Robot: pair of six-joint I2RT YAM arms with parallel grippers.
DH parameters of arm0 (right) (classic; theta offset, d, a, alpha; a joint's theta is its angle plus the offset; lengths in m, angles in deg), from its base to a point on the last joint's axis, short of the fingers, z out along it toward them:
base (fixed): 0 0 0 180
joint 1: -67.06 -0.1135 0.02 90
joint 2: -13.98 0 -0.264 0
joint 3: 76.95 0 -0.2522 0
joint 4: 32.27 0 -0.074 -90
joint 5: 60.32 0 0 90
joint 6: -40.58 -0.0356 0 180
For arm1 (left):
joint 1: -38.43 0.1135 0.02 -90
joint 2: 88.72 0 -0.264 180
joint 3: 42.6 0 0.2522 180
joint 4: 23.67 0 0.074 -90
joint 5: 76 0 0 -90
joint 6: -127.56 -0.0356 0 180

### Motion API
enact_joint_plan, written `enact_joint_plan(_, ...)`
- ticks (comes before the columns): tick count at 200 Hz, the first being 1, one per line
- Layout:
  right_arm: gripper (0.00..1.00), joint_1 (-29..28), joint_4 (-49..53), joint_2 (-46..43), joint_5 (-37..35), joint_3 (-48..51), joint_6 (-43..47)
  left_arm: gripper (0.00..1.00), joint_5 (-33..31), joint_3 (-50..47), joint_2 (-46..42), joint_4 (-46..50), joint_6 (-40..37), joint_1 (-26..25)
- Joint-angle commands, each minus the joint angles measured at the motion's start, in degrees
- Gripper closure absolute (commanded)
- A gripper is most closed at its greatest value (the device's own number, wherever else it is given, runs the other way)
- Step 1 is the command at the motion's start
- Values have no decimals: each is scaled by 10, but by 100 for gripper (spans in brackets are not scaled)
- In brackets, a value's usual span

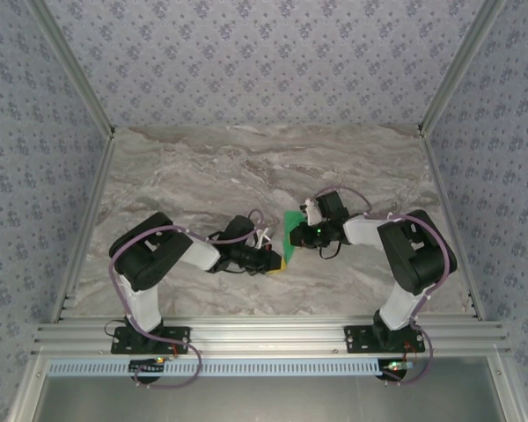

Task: Fold a paper plane with a square sheet of paper (fold left side to right side)
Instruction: Fold the wing for the fifth time at the center of the table.

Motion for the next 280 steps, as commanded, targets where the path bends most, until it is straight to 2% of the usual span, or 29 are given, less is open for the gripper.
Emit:
enact_joint_plan(1, 89, -2, 39, 17, -9, 2, 8, 100, -72, -16, -21, 82, -25, 2)
enact_joint_plan(43, 89, -5, 57, 16, -17, 3, 5, 94, -63, 30, -74, 143, -54, 6)
enact_joint_plan(84, 89, -9, 63, 15, -14, -6, 3, 82, -36, 74, -42, 124, -53, 6)
enact_joint_plan(166, 89, -10, 70, 15, -15, -7, 1, 85, -19, 105, 37, 76, -31, 0)
enact_joint_plan(188, 89, -11, 71, 15, -16, -10, 0, 83, -41, 110, 45, 104, -37, -8)
enact_joint_plan(240, 89, -10, 84, 14, -16, -25, -4, 87, -163, 138, 46, 299, -86, -49)
enact_joint_plan(280, 89, -5, 82, 17, -10, -28, -13, 92, -193, 144, 62, 344, -72, -65)
